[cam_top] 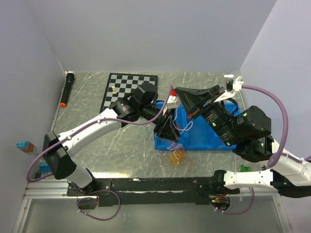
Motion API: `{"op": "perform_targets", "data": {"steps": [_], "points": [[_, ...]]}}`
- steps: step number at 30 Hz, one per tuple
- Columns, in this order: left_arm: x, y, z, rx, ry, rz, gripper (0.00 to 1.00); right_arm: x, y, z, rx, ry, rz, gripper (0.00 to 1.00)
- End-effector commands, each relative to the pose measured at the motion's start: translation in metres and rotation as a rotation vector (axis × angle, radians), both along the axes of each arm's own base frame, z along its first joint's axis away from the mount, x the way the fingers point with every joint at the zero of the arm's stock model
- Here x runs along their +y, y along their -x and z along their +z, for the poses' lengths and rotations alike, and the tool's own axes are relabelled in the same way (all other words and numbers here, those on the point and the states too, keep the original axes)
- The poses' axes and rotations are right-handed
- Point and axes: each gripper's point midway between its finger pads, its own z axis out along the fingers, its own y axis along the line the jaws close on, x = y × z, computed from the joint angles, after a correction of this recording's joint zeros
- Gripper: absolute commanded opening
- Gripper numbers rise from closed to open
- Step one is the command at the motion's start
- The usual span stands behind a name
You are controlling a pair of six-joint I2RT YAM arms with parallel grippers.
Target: Untangle the cables
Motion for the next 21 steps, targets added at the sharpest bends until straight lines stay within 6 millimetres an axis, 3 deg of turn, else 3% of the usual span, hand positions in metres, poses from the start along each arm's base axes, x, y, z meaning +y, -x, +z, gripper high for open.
{"op": "perform_targets", "data": {"steps": [1, 6, 12, 17, 21], "points": [[0.0, 0.001, 0.015, -0.034, 0.043, 0.018, 0.36, -0.018, 0.0, 0.027, -0.027, -0.078, -0.034, 0.0], [0.005, 0.0, 0.008, -0.058, 0.021, 0.033, 0.33, -0.025, 0.001, 0.029, -0.032, -0.083, -0.044, 0.0], [0.018, -0.007, -0.004, -0.116, -0.004, 0.058, 0.02, -0.05, 0.004, 0.036, -0.046, -0.091, -0.078, 0.0], [0.025, -0.013, -0.007, -0.148, -0.017, 0.077, 0.01, -0.061, 0.007, 0.039, -0.054, -0.097, -0.084, 0.0], [0.031, -0.021, 0.002, -0.206, -0.017, 0.099, 0.01, -0.069, 0.008, 0.045, -0.063, -0.093, -0.099, 0.0]]}}
